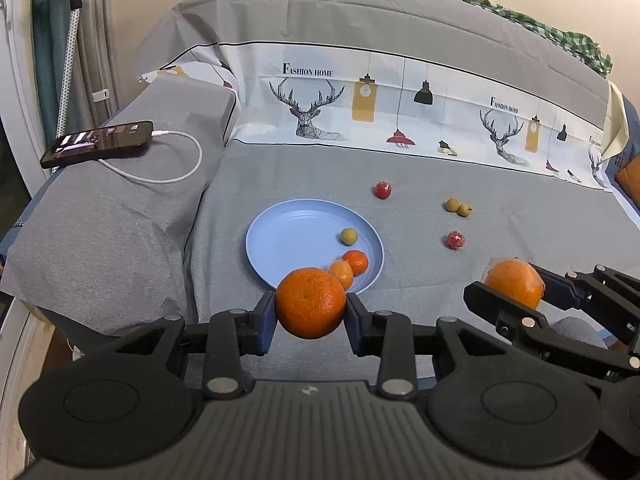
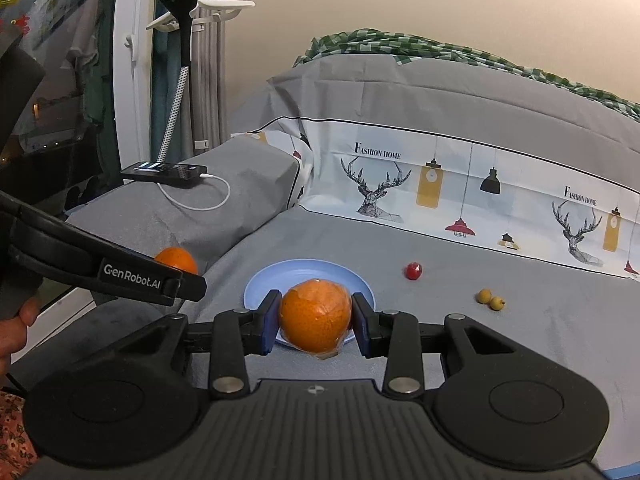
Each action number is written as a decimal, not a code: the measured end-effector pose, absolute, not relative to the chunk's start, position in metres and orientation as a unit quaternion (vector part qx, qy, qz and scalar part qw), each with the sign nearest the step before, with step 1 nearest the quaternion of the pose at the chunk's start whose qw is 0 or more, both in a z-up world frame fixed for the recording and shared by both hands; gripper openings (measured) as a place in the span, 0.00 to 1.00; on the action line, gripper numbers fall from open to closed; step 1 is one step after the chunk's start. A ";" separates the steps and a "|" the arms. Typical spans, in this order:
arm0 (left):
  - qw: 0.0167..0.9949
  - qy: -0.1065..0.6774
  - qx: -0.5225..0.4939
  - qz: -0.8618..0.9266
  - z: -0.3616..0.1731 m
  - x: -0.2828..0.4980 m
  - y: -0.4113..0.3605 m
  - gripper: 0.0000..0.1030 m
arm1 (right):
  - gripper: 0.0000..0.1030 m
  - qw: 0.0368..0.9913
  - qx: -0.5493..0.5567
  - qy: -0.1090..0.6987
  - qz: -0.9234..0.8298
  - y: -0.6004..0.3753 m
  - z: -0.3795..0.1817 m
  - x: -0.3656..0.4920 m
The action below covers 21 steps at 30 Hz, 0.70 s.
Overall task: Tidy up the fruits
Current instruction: 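Carry both oranges over the blue plate and open the right tool, then reach the right tool to the plastic-wrapped red apple and grasp it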
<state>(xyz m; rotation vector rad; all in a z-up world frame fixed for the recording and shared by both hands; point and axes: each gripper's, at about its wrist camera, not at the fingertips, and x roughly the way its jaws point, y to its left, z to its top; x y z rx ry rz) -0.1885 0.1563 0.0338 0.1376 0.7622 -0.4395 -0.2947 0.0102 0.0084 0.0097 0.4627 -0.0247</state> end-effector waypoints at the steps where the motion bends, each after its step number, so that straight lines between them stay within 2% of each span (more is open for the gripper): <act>1: 0.902 0.369 0.067 -0.213 0.034 -0.188 0.156 0.39 | 0.38 0.973 0.005 0.230 -0.011 0.010 0.008 -0.295; 16: 0.901 0.371 0.064 -0.215 0.032 -0.184 0.158 0.39 | 0.35 0.974 -0.005 0.228 -0.009 0.013 0.008 -0.291; 17: 0.901 0.371 0.066 -0.215 0.032 -0.184 0.158 0.39 | 0.24 0.974 -0.010 0.225 -0.009 0.014 0.007 -0.291; 18: 0.901 0.370 0.066 -0.217 0.031 -0.182 0.158 0.39 | 0.06 0.976 -0.022 0.215 -0.015 0.017 0.005 -0.289; 21: 0.902 0.373 0.065 -0.207 0.032 -0.175 0.160 0.39 | 0.05 0.976 -0.050 0.212 -0.023 0.016 -0.006 -0.256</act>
